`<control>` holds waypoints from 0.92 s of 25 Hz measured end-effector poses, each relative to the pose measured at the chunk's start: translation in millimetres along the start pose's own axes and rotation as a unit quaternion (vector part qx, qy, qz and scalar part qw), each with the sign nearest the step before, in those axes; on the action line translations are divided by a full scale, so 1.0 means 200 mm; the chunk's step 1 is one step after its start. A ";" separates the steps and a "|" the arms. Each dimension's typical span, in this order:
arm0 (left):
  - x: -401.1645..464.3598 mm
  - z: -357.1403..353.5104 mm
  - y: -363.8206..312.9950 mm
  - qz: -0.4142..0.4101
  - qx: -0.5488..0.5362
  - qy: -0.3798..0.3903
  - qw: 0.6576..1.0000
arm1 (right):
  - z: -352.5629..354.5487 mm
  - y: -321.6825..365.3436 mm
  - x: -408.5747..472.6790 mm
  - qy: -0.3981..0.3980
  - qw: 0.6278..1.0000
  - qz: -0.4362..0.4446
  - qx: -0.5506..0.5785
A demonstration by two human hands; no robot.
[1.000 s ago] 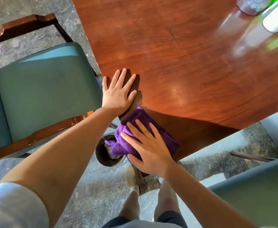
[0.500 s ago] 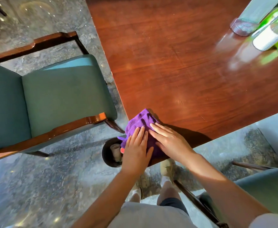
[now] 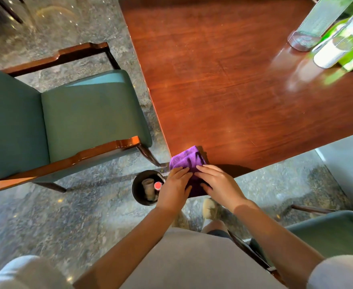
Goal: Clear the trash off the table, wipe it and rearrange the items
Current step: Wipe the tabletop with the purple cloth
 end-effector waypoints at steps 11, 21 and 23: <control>0.04 0.37 -0.13 -0.025 0.012 -0.026 0.999 | 0.33 0.18 0.07 -0.069 0.998 0.010 -0.007; 0.34 0.80 -0.24 -0.015 0.091 -0.138 0.986 | 0.77 0.18 0.51 -0.093 0.990 0.094 -0.042; 0.45 0.85 -0.26 0.009 0.100 -0.149 0.984 | 0.85 0.15 0.62 -0.074 0.991 0.108 -0.033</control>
Point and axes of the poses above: each hand's wrist, its own x-axis towards the middle knuckle, its own z-axis out of the back of the hand, y = z × x, the point moved 7 cm from there along x, towards the middle knuckle, and after that the axes turned 6 degrees about y, right-handed, at the moved point
